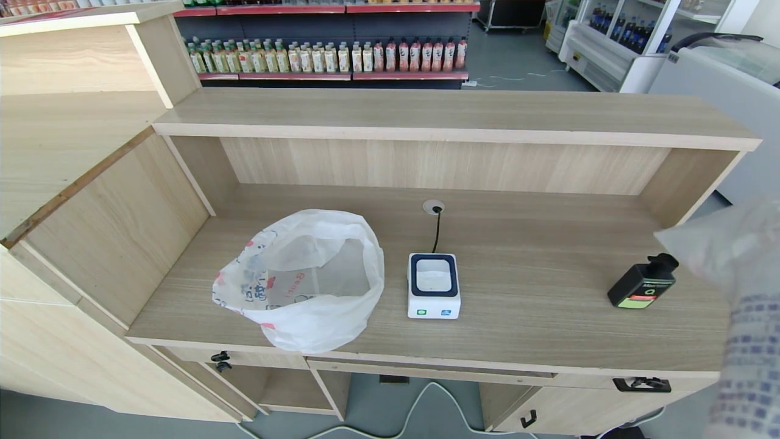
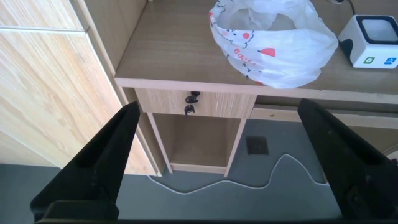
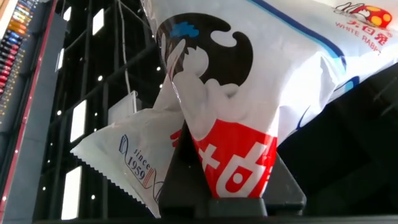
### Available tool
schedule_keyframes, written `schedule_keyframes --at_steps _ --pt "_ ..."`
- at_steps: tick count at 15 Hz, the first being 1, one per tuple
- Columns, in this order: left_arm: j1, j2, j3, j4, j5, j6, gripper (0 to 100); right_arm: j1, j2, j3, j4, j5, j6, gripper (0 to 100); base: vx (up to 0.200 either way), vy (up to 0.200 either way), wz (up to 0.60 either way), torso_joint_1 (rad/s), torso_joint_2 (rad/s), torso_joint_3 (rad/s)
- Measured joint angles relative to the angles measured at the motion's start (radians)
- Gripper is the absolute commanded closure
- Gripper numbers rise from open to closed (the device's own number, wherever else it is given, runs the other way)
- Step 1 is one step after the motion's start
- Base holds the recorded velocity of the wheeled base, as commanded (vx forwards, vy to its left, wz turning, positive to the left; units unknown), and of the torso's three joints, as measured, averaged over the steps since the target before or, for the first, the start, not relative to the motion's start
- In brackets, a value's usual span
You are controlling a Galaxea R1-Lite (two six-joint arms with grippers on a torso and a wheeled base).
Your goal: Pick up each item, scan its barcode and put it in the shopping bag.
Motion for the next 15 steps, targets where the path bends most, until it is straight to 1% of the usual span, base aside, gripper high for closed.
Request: schedule_keyframes --at_steps 2,7,9,10,11,13,14,15 --pt "0.000 0.000 0.000 0.000 0.000 0.000 0 -0.030 -0.033 0.001 0.020 0.023 -0.002 100 0.000 0.000 0.00 0.000 0.00 0.000" --pt "0.000 0.000 0.000 0.000 0.000 0.000 0 -0.034 -0.062 0.001 0.023 0.018 0.011 100 0.000 0.000 0.00 0.000 0.00 0.000" --pt "0.000 0.000 0.000 0.000 0.000 0.000 0 -0.042 -0.071 -0.003 0.022 -0.032 0.095 100 0.000 0.000 0.00 0.000 0.00 0.000" --pt "0.000 0.000 0.000 0.000 0.000 0.000 0 -0.054 -0.074 -0.005 0.022 -0.092 0.179 100 0.000 0.000 0.00 0.000 0.00 0.000" --pt "0.000 0.000 0.000 0.000 0.000 0.000 0 -0.070 -0.077 -0.006 0.022 -0.183 0.293 100 0.000 0.000 0.00 0.000 0.00 0.000" --pt "0.000 0.000 0.000 0.000 0.000 0.000 0 -0.097 -0.083 -0.011 0.023 -0.412 0.477 100 0.000 0.000 0.00 0.000 0.00 0.000" --pt "0.000 0.000 0.000 -0.001 0.000 0.000 0 -0.100 -0.085 -0.016 0.022 -0.569 0.555 100 0.000 0.000 0.00 0.000 0.00 0.000" --pt "0.000 0.000 0.000 0.000 0.000 0.000 0 -0.098 -0.086 -0.023 0.023 -0.747 0.642 100 0.000 0.000 0.00 0.000 0.00 0.000"
